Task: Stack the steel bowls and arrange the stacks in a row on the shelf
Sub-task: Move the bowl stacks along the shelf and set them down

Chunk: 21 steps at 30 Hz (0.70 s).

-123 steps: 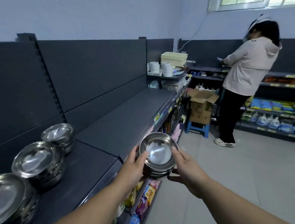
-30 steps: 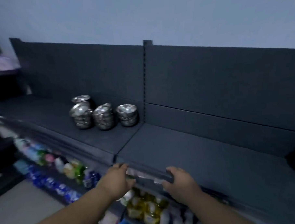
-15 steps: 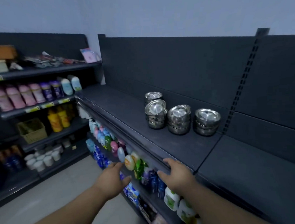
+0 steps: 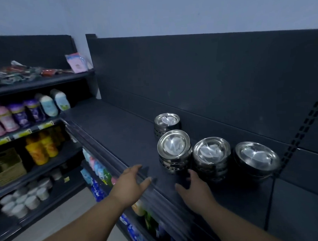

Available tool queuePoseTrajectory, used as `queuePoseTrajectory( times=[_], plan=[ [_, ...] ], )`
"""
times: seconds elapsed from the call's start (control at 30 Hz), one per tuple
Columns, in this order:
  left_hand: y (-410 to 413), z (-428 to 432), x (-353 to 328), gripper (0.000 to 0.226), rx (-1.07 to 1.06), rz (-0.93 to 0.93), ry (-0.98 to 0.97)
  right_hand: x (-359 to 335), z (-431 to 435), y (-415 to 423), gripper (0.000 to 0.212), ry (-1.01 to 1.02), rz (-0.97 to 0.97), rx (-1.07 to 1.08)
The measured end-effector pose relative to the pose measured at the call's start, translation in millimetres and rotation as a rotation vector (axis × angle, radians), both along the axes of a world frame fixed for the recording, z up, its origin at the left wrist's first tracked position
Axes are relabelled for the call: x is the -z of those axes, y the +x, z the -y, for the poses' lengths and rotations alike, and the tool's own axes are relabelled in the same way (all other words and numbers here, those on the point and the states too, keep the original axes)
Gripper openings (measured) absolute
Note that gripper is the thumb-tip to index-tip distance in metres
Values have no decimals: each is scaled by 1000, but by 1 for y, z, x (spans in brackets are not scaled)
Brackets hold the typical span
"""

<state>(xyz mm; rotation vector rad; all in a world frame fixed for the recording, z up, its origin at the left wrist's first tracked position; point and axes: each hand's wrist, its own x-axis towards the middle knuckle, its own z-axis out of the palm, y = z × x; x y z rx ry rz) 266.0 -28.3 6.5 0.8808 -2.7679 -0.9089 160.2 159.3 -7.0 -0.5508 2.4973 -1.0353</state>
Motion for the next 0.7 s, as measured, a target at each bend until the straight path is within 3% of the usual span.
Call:
queuePoseTrajectory(
  times=[0.2, 0.27, 0.37, 0.43, 0.5, 0.57, 0.7],
  plan=[
    [-72, 32, -3, 72, 37, -132, 226, 9, 33, -11, 81, -20, 6, 124],
    [-92, 47, -5, 74, 55, -145, 322, 8, 46, -13, 71, -27, 4, 177],
    [-114, 74, -3, 98, 152, -172, 435, 1, 66, -16, 48, -84, 23, 327],
    [-124, 89, -1, 81, 211, -144, 514, -6, 81, -20, 42, -257, 111, 489],
    [-130, 97, 2, 70, 260, -104, 624, -11, 96, -25, 54, -403, 202, 602],
    [-134, 100, 4, 65, 305, -56, 726, -13, 107, -28, 78, -431, 226, 623],
    [-136, 99, 7, 43, 344, -44, 860, -7, 116, -30, 94, -461, 218, 685]
  ],
)
